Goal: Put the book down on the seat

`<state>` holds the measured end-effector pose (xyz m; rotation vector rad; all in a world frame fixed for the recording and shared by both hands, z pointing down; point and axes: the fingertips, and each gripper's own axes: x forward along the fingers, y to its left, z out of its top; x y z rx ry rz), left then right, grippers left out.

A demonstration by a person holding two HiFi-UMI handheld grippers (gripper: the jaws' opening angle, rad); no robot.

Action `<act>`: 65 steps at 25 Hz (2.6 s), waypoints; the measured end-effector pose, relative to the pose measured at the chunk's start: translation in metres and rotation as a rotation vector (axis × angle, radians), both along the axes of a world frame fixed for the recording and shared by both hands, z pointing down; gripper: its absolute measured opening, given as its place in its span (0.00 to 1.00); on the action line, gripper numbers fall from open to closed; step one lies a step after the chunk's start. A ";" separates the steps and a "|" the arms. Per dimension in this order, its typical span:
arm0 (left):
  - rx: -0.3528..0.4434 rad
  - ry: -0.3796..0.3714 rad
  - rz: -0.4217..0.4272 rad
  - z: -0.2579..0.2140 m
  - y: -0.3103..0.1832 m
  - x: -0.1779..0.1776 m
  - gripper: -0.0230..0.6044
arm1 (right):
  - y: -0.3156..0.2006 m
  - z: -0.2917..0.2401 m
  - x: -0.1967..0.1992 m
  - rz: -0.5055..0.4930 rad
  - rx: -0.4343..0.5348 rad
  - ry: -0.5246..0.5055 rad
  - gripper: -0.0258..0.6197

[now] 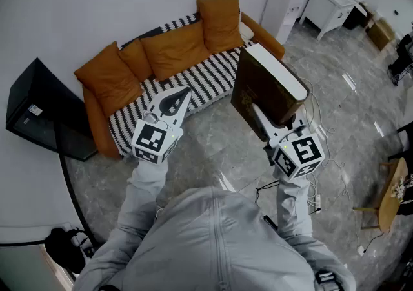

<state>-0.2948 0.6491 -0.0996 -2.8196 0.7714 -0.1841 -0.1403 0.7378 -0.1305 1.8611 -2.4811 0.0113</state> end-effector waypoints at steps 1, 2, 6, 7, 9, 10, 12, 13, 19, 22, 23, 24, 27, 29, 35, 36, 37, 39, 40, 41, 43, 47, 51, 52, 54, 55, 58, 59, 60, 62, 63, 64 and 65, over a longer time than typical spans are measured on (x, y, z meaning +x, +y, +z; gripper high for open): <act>-0.002 -0.004 0.006 0.001 0.002 0.001 0.08 | 0.001 0.001 0.001 0.002 -0.001 0.000 0.42; -0.004 -0.008 0.011 0.001 0.004 0.002 0.08 | 0.003 0.001 0.001 0.004 -0.002 0.000 0.42; -0.007 -0.023 0.014 0.005 0.012 0.007 0.08 | 0.009 0.005 0.007 0.004 -0.004 -0.006 0.42; -0.010 -0.026 0.011 0.007 0.013 0.008 0.08 | 0.011 0.006 0.008 0.002 -0.004 -0.011 0.42; -0.020 -0.031 0.012 0.010 0.013 0.009 0.08 | 0.012 0.007 0.010 -0.006 -0.003 -0.024 0.42; -0.024 -0.033 0.016 0.012 0.014 0.011 0.08 | 0.012 0.007 0.011 -0.012 -0.004 -0.029 0.42; -0.030 -0.041 0.027 0.014 0.020 0.018 0.08 | 0.017 0.009 0.015 -0.019 -0.009 -0.031 0.42; -0.032 -0.045 0.031 0.016 0.025 0.021 0.08 | 0.021 0.012 0.019 -0.020 -0.013 -0.030 0.42; -0.086 -0.006 0.007 0.027 0.039 0.033 0.08 | 0.035 0.026 0.038 -0.044 -0.025 -0.066 0.42; -0.096 -0.007 -0.022 0.033 0.040 0.033 0.08 | 0.035 0.030 0.047 -0.048 -0.028 -0.081 0.42; -0.099 -0.010 -0.030 0.034 0.039 0.033 0.08 | 0.034 0.032 0.049 -0.047 -0.032 -0.084 0.42; -0.100 -0.014 -0.035 0.035 0.038 0.032 0.08 | 0.031 0.034 0.051 -0.046 -0.037 -0.085 0.42; -0.102 -0.020 -0.051 0.034 0.026 0.032 0.08 | 0.020 0.036 0.053 -0.052 -0.045 -0.081 0.42; -0.108 -0.022 -0.064 0.036 0.013 0.031 0.08 | 0.009 0.038 0.052 -0.056 -0.054 -0.073 0.42; -0.092 -0.072 -0.053 0.053 -0.036 0.041 0.08 | -0.038 0.048 0.058 -0.031 -0.075 -0.078 0.42; -0.085 -0.074 -0.045 0.054 -0.048 0.044 0.08 | -0.049 0.049 0.060 -0.025 -0.075 -0.075 0.42; -0.079 -0.072 -0.037 0.054 -0.061 0.048 0.08 | -0.061 0.050 0.062 -0.019 -0.073 -0.072 0.42; -0.069 -0.069 -0.028 0.054 -0.090 0.053 0.08 | -0.087 0.049 0.066 -0.006 -0.071 -0.075 0.42; -0.066 -0.073 -0.028 0.054 -0.106 0.054 0.08 | -0.100 0.048 0.067 0.000 -0.070 -0.085 0.42; -0.061 -0.082 -0.029 0.054 -0.121 0.055 0.08 | -0.112 0.046 0.067 0.004 -0.067 -0.098 0.42; -0.053 -0.105 -0.022 0.053 -0.148 0.058 0.08 | -0.136 0.040 0.068 0.011 -0.062 -0.113 0.42; -0.057 -0.111 0.005 0.049 -0.195 0.066 0.08 | -0.181 0.031 0.070 0.027 -0.060 -0.107 0.42; -0.082 -0.086 -0.001 0.050 -0.226 0.068 0.08 | -0.209 0.036 0.070 0.033 -0.082 -0.106 0.42; -0.085 -0.084 -0.001 0.051 -0.230 0.069 0.08 | -0.212 0.036 0.070 0.033 -0.086 -0.105 0.42; -0.095 -0.091 -0.001 0.054 -0.238 0.069 0.08 | -0.221 0.038 0.070 0.033 -0.094 -0.102 0.42; -0.103 -0.094 -0.001 0.056 -0.245 0.068 0.08 | -0.228 0.039 0.069 0.033 -0.099 -0.102 0.42; -0.121 -0.091 0.004 0.063 -0.273 0.067 0.08 | -0.258 0.044 0.067 0.039 -0.112 -0.101 0.42; -0.125 -0.087 0.009 0.065 -0.280 0.067 0.08 | -0.266 0.045 0.066 0.042 -0.115 -0.102 0.42; -0.128 -0.083 0.015 0.066 -0.286 0.068 0.08 | -0.274 0.047 0.065 0.043 -0.117 -0.102 0.42; -0.131 -0.074 0.029 0.069 -0.296 0.071 0.08 | -0.287 0.050 0.064 0.048 -0.123 -0.103 0.42; -0.135 -0.072 0.037 0.071 -0.301 0.073 0.08 | -0.292 0.051 0.064 0.051 -0.126 -0.104 0.42; -0.140 -0.070 0.044 0.072 -0.306 0.074 0.08 | -0.298 0.052 0.063 0.055 -0.130 -0.103 0.42; -0.145 -0.070 0.050 0.074 -0.310 0.076 0.08 | -0.302 0.054 0.063 0.057 -0.134 -0.103 0.42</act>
